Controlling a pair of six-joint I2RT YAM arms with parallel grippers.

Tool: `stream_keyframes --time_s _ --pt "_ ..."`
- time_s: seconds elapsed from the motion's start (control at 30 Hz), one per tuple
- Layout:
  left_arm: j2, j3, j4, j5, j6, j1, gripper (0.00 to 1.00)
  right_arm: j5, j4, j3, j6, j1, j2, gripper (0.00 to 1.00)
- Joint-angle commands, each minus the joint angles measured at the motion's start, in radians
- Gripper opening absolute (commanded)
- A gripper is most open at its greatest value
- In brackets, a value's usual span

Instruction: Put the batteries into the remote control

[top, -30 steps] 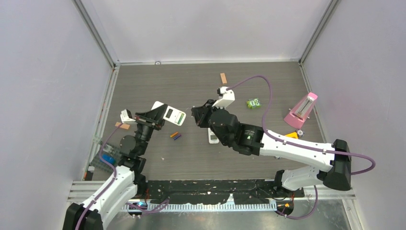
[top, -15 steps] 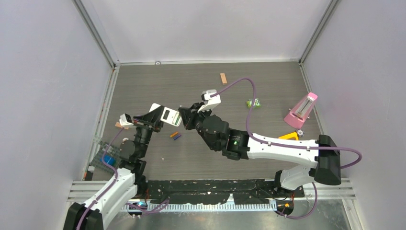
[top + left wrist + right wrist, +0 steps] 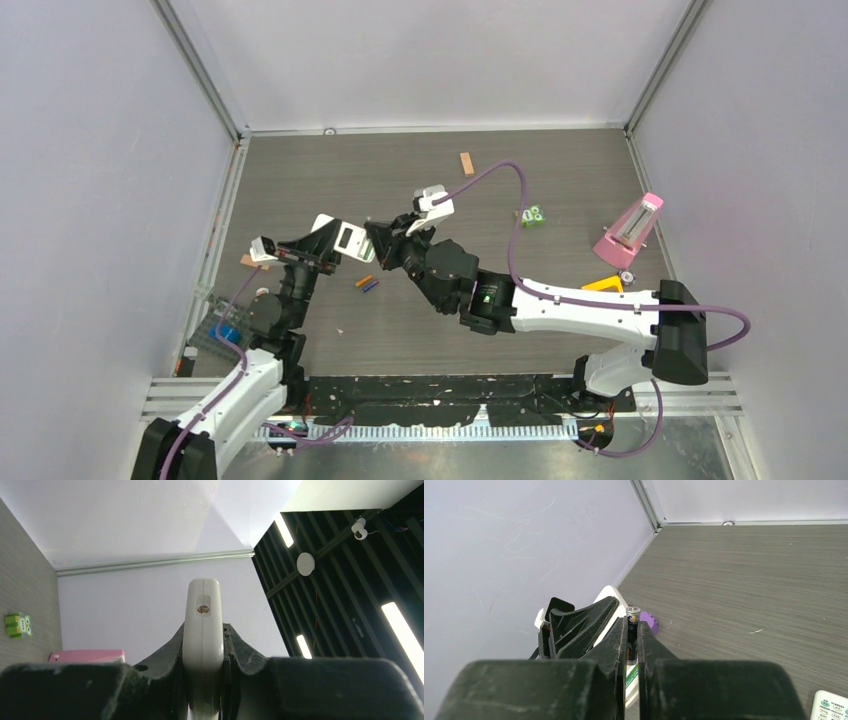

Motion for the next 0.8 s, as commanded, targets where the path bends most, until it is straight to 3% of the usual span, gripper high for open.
stream_keyframes --time_s 0.0,0.5,0.77 --pt "0.048 0.026 0.144 0.033 -0.039 -0.003 0.0 -0.008 0.048 0.026 -0.023 0.011 0.02 0.1" --pt "0.103 0.023 0.227 0.047 -0.056 -0.003 0.0 0.082 0.037 0.026 -0.035 0.039 0.063 0.1" --pt "0.144 0.011 0.293 0.048 -0.089 -0.004 0.0 0.089 0.045 -0.012 -0.013 0.044 0.049 0.17"
